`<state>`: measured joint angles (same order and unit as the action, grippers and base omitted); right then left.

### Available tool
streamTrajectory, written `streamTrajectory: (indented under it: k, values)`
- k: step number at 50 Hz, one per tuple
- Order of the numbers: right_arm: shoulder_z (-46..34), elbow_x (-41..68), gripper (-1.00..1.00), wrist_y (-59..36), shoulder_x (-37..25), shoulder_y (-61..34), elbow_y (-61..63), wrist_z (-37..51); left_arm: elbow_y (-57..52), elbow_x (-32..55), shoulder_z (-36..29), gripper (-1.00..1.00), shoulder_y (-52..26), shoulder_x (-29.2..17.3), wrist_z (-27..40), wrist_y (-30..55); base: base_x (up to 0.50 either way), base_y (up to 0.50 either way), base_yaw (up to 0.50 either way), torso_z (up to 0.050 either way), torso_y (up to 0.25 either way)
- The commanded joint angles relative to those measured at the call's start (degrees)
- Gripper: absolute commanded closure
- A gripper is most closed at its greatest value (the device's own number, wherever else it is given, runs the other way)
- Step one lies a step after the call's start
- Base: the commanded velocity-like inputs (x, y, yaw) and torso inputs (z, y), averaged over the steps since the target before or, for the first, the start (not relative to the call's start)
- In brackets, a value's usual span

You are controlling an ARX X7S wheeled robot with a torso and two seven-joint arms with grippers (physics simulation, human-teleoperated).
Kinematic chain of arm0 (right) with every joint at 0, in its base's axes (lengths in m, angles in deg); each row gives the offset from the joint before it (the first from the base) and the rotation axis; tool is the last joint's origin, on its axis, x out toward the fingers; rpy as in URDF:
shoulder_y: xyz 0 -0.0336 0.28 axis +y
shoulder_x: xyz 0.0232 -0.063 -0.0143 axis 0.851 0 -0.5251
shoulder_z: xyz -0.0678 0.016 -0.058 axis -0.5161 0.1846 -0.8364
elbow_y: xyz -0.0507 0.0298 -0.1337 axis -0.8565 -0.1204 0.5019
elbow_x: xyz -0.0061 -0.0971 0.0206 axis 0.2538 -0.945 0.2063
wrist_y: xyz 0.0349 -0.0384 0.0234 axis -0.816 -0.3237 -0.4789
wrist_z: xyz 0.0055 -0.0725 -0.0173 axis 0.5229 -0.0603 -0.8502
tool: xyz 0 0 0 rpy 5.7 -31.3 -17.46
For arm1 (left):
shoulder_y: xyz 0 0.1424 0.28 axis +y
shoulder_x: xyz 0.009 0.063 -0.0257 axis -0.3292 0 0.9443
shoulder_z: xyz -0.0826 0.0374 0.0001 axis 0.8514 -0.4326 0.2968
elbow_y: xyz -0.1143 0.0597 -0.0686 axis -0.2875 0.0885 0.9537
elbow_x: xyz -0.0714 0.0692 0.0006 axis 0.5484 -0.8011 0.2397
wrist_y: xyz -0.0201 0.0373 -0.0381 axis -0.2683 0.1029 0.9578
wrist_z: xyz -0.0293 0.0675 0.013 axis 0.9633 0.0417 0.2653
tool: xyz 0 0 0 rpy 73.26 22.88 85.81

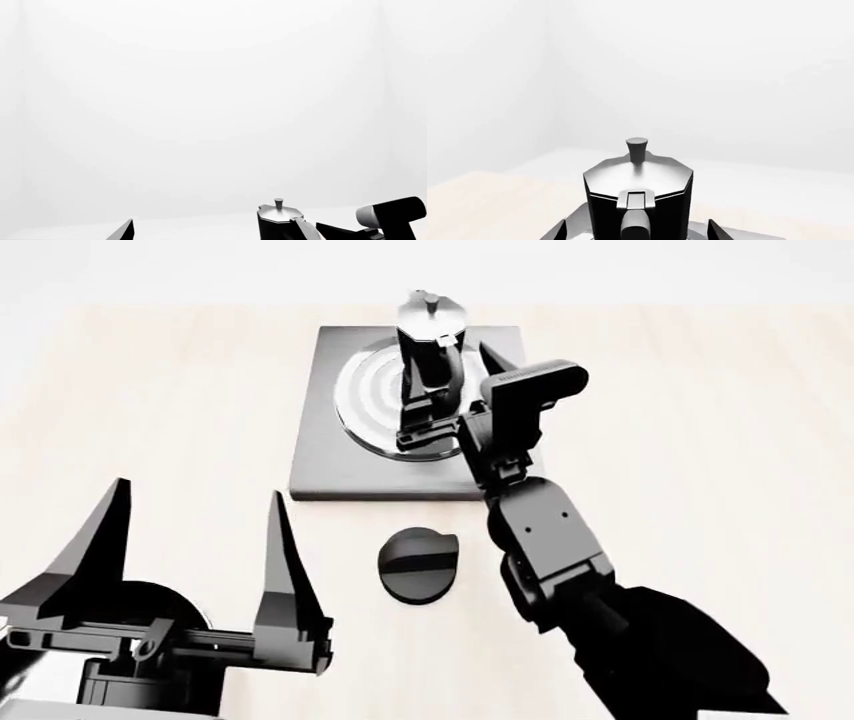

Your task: Turn on the stove and put the moka pot on it.

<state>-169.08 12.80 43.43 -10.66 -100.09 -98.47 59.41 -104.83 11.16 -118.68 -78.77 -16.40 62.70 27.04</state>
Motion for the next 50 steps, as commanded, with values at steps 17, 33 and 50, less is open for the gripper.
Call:
streamTrajectory:
  k: [17,33,50]
  values:
    - [-2.32,-3.63,-1.00,-4.74,-7.05,-13.11,18.81,13.81,-5.03,6.91,5.33,-1.00,-10.25,-0.93,0.49,11.66,0.00,0.00,0.00,0.000,0.000]
    - [-7.31,-16.80,-1.00,-22.70,-26.58,-34.83,59.02,54.41,-3.51,13.15,10.28,-1.00,-34.29,1.41,-4.65,20.75,0.00,0.00,0.00,0.000,0.000]
    - [-9.51,-23.27,-1.00,-36.38,-41.83,-47.33,83.56,66.12,-4.41,15.32,11.69,-1.00,-44.06,0.58,-6.36,26.65,0.00,0.00,0.00,0.000,0.000]
